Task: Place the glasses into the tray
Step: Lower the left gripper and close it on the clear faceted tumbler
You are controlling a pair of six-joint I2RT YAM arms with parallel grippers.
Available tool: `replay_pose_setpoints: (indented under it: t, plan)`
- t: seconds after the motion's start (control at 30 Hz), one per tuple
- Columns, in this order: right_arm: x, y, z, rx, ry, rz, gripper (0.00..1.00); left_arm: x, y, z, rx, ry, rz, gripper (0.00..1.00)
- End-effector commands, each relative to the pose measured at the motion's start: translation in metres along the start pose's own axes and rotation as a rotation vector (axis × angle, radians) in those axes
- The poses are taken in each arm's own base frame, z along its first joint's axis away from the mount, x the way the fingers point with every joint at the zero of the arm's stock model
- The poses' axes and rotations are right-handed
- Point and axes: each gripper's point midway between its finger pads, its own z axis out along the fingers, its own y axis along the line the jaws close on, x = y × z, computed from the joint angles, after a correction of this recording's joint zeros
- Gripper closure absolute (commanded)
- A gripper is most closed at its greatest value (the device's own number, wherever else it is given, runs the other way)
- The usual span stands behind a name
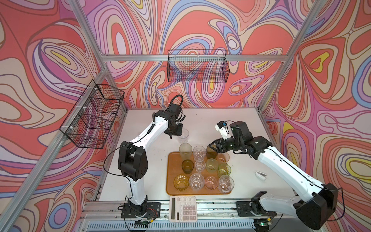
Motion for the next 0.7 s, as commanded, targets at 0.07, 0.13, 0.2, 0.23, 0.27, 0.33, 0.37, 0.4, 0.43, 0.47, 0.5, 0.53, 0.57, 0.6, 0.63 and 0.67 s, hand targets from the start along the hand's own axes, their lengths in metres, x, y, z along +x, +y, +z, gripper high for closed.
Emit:
replay_pose_setpoints:
  t: [0.07, 0.13, 0.2, 0.23, 0.27, 0.33, 0.37, 0.4, 0.43, 0.47, 0.5, 0.53, 0.57, 0.6, 0.63, 0.67]
  plan:
    - [-0.007, 0.001, -0.009, 0.005, -0.031, -0.02, 0.34, -0.014, 0.006, 0.009, -0.028, -0.012, 0.015, 0.62]
    - [-0.006, 0.001, -0.008, 0.006, -0.028, -0.02, 0.34, -0.016, 0.009, 0.014, -0.032, -0.008, 0.01, 0.62]
    - [-0.006, 0.001, -0.008, 0.006, -0.028, -0.019, 0.34, -0.018, 0.011, 0.018, -0.033, 0.0, 0.001, 0.62]
    - [-0.006, 0.001, -0.009, 0.006, -0.028, -0.02, 0.34, -0.02, 0.012, 0.019, -0.035, -0.001, -0.003, 0.62]
    - [-0.005, 0.0, -0.008, 0.008, -0.028, -0.02, 0.34, -0.021, 0.013, 0.021, -0.036, 0.002, -0.009, 0.63]
    - [-0.005, 0.0, -0.008, 0.009, -0.026, -0.02, 0.34, -0.022, 0.012, 0.024, -0.034, 0.01, -0.013, 0.63]
    - [-0.006, 0.0, -0.008, 0.009, -0.028, -0.02, 0.34, -0.023, 0.011, 0.026, -0.031, 0.011, -0.015, 0.63]
    - [-0.005, 0.0, -0.008, 0.011, -0.026, -0.019, 0.34, -0.023, 0.011, 0.027, -0.03, 0.013, -0.016, 0.63]
    - [-0.005, 0.0, -0.008, 0.011, -0.025, -0.02, 0.34, -0.024, 0.011, 0.03, -0.028, 0.015, -0.018, 0.64]
    - [-0.005, 0.0, -0.008, 0.012, -0.025, -0.02, 0.34, -0.023, 0.012, 0.032, -0.029, 0.023, -0.02, 0.64]
    - [-0.005, 0.0, -0.008, 0.011, -0.024, -0.022, 0.34, -0.024, 0.011, 0.034, -0.027, 0.025, -0.02, 0.64]
    - [-0.005, -0.001, -0.008, 0.012, -0.024, -0.021, 0.34, -0.024, 0.011, 0.038, -0.026, 0.029, -0.021, 0.64]
    - [-0.005, -0.001, -0.008, 0.012, -0.024, -0.021, 0.34, -0.024, 0.012, 0.04, -0.024, 0.033, -0.024, 0.64]
    - [-0.005, -0.001, -0.007, 0.013, -0.024, -0.022, 0.34, -0.023, 0.011, 0.043, -0.023, 0.04, -0.025, 0.64]
    - [-0.005, -0.001, -0.007, 0.012, -0.023, -0.022, 0.34, -0.023, 0.012, 0.045, -0.019, 0.044, -0.03, 0.65]
    - [-0.005, -0.001, -0.007, 0.013, -0.022, -0.022, 0.34, -0.023, 0.012, 0.047, -0.015, 0.047, -0.035, 0.65]
